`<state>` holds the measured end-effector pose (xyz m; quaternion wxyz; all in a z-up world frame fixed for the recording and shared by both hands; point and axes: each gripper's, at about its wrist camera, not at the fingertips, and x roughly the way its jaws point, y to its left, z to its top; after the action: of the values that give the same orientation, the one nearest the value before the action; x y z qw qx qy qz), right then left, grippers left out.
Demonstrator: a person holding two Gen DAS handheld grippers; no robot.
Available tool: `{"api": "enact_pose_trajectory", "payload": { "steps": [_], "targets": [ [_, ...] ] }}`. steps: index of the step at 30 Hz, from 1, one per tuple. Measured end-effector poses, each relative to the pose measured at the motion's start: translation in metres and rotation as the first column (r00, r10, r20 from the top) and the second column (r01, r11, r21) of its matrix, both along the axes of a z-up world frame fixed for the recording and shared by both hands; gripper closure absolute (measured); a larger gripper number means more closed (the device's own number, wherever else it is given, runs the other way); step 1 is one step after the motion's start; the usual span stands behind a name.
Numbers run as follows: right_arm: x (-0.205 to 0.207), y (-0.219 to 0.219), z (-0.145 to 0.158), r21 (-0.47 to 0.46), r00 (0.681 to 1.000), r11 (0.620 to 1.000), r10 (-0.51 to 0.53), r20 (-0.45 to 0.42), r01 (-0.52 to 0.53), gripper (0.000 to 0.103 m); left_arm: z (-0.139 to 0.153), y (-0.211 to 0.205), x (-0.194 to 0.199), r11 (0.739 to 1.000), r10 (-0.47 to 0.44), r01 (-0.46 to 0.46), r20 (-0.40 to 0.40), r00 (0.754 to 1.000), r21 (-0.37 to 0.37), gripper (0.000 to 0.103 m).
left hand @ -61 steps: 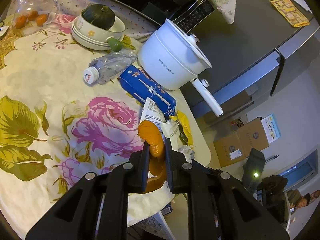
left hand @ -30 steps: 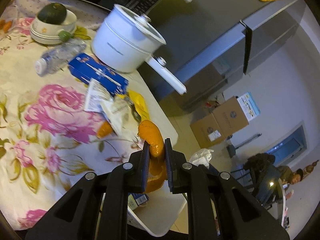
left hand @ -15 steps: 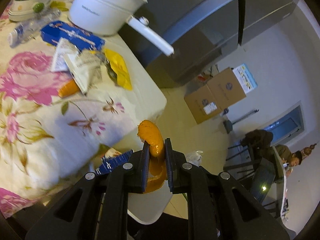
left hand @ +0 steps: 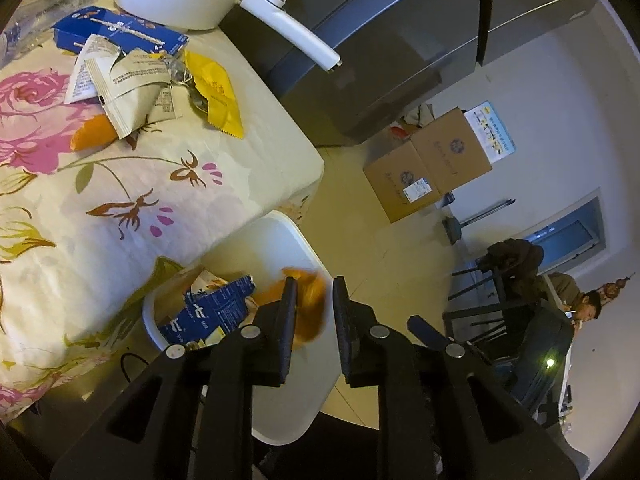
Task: Collect trash
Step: 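Open the right tool over the bin to drop the crumpled paper, then reach the left tool to the thin white plastic stick and grasp it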
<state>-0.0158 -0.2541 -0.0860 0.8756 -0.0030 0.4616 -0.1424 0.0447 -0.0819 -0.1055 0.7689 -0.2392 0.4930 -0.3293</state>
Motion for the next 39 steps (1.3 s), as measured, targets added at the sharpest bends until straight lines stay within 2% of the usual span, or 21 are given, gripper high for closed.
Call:
{"api": "enact_pose_trajectory", "payload": {
  "steps": [2, 5, 7, 10, 12, 21, 30, 34, 39],
  "targets": [
    [0.001, -0.001, 0.0, -0.003, 1.0, 1.0, -0.012, 0.003, 0.012, 0.036, 0.0, 0.001, 0.0, 1.0, 0.008, -0.008, -0.002, 1.0, 0.001, 0.071],
    [0.003, -0.002, 0.001, -0.009, 1.0, 1.0, -0.021, 0.009, 0.021, 0.027, -0.002, 0.003, 0.002, 1.0, 0.019, -0.019, -0.008, 1.0, 0.001, 0.062],
    [0.003, 0.0, 0.004, -0.029, 0.999, 0.999, -0.036, 0.026, 0.036, 0.017, -0.004, 0.005, 0.004, 1.0, 0.03, -0.029, -0.019, 0.999, 0.006, 0.059],
    [0.005, -0.001, 0.007, -0.037, 0.998, 0.998, -0.05, 0.045, 0.052, 0.01, -0.009, 0.009, 0.007, 0.999, 0.044, -0.044, -0.04, 0.998, 0.008, 0.053],
    [0.007, 0.0, 0.008, -0.02, 0.998, 0.999, -0.05, 0.048, 0.051, 0.01, -0.011, 0.015, 0.009, 0.998, 0.07, -0.07, -0.049, 0.996, 0.009, 0.048],
    [0.021, 0.028, 0.012, -0.021, 0.998, 1.0, 0.018, 0.059, -0.017, 0.008, -0.015, 0.049, 0.025, 0.983, 0.179, -0.177, -0.054, 0.982, 0.043, 0.047],
    [0.038, 0.067, 0.015, -0.04, 0.992, 0.994, 0.105, 0.064, -0.103, 0.008, -0.014, 0.101, 0.049, 0.946, 0.319, -0.316, -0.043, 0.947, 0.069, 0.047],
    [0.045, 0.08, 0.015, -0.043, 0.99, 0.991, 0.127, 0.067, -0.125, 0.008, -0.013, 0.117, 0.064, 0.934, 0.352, -0.348, -0.03, 0.936, 0.085, 0.047],
    [0.049, 0.09, 0.01, -0.058, 0.988, 0.987, 0.15, 0.043, -0.148, 0.008, -0.017, 0.123, 0.09, 0.937, 0.348, -0.347, -0.058, 0.936, 0.037, 0.047]
  ]
}}
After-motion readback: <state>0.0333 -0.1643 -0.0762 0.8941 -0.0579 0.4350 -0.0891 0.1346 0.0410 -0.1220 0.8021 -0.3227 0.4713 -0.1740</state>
